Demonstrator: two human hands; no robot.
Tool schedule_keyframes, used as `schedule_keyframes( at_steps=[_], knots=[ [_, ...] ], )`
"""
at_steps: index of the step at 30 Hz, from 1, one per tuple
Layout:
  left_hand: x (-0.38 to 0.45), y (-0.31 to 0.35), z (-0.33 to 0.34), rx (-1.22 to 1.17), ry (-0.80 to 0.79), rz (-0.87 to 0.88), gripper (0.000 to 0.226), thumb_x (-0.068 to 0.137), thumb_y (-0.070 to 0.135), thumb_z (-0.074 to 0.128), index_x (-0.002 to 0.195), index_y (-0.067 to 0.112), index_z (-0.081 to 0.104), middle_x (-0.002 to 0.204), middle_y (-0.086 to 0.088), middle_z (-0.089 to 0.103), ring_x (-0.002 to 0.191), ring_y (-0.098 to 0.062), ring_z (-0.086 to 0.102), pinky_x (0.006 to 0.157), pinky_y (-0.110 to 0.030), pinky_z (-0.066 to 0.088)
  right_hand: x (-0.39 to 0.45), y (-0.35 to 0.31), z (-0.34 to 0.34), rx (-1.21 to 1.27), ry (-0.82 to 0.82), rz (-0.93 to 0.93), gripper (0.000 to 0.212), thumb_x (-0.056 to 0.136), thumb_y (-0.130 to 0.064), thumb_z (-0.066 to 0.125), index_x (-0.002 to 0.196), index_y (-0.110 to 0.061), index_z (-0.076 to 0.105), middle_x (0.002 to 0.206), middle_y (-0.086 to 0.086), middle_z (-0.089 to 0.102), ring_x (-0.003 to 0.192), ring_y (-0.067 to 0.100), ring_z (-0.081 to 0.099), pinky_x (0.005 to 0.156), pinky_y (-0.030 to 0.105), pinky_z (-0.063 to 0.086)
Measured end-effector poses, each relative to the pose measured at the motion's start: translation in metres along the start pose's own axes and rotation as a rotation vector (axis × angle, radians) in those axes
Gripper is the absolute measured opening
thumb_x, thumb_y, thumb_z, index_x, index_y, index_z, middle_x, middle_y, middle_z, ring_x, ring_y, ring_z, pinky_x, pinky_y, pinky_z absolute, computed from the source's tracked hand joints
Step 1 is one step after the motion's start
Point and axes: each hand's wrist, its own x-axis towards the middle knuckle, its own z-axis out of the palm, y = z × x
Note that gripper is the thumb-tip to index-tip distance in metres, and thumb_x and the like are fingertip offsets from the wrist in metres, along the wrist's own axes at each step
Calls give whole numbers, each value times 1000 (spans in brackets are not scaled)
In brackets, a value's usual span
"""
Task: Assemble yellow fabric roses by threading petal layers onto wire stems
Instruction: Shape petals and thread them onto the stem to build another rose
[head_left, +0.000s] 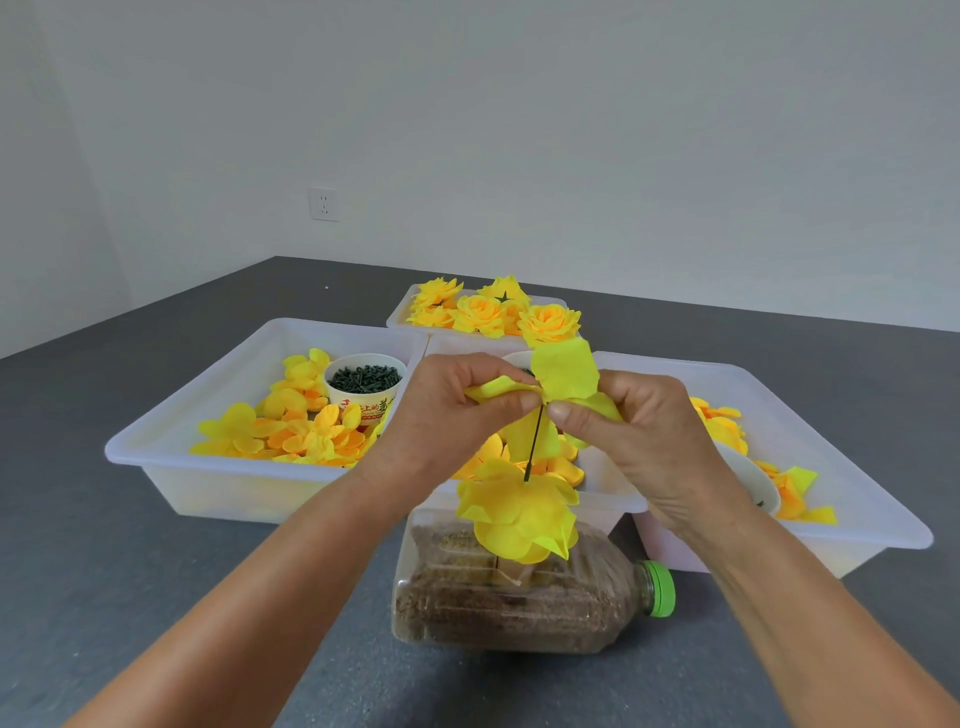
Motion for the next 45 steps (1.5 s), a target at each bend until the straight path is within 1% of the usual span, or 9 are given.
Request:
schedule_keyframes(
  at_steps=[7, 11, 15, 24, 31, 34, 37, 41, 45],
  knots=[
    [-1, 0, -4, -94, -22, -55, 12, 75, 2, 72, 81, 12, 72, 88, -15, 72, 83, -28, 67, 81, -47, 53, 0, -2, 3, 87, -2, 61, 18, 75, -9, 73, 74, -27, 74, 72, -6, 73, 64, 4, 65, 60, 17, 51],
    [2, -1, -3, -87, 3, -32, 10, 70, 6, 75, 73, 14, 71, 81, -8, 72, 78, -23, 66, 79, -46, 53, 0, -3, 5, 20, 23, 14, 17, 75, -11, 74, 71, -27, 71, 62, -11, 69, 56, 1, 58, 55, 14, 47],
    [2, -4, -2, -25, 17, -10, 7, 70, 9, 76, 72, 11, 70, 84, -24, 69, 75, -29, 63, 73, -48, 52, 1, -3, 3, -101, 16, -59, 26, 77, -9, 73, 67, -32, 65, 50, -19, 59, 46, -5, 48, 47, 7, 37],
    [0, -4, -4, 2, 59, 11, 9, 72, 9, 77, 73, 16, 72, 82, -22, 69, 79, -51, 59, 73, -61, 50, 0, 2, 1, -166, 0, -135, 42, 79, -10, 72, 53, -41, 64, 46, -16, 51, 45, -2, 40, 48, 9, 33],
    [-3, -4, -4, 27, 26, 55, 14, 72, 8, 77, 71, 21, 71, 73, 5, 71, 70, -20, 66, 68, -35, 53, -1, 4, 2, -190, 92, -205, 26, 72, -10, 77, 65, -31, 64, 55, -8, 57, 50, 0, 44, 49, 13, 37],
    [-3, -5, -4, 47, 28, 67, 18, 71, 8, 78, 68, 23, 69, 66, 10, 68, 63, -9, 63, 62, -27, 51, -3, 5, 2, -238, 113, -256, 19, 72, -8, 78, 73, -24, 69, 69, 3, 68, 62, 12, 59, 58, 22, 46],
    [-4, -7, -3, 93, 50, 103, 13, 70, 9, 78, 71, 17, 68, 70, 3, 67, 62, -4, 62, 62, -20, 50, -4, 5, 5, -370, 153, -397, 11, 72, -10, 77, 76, -18, 69, 73, -4, 64, 71, 11, 58, 67, 20, 46],
    [-6, -10, -2, 185, 83, 198, 16, 71, 5, 78, 71, 18, 67, 73, 6, 65, 68, 2, 58, 68, -13, 45, -4, 6, 5, -621, 221, -639, 7, 68, -8, 75, 68, -6, 68, 71, -1, 64, 70, 16, 58, 69, 33, 46],
    [-5, -9, -1, 149, 106, 160, 8, 74, 10, 77, 76, 13, 69, 74, 1, 68, 67, -9, 61, 64, -24, 51, -6, 4, 8, -421, 187, -439, 5, 75, -10, 74, 78, -8, 72, 77, 5, 70, 74, 21, 65, 70, 37, 52]
  ],
)
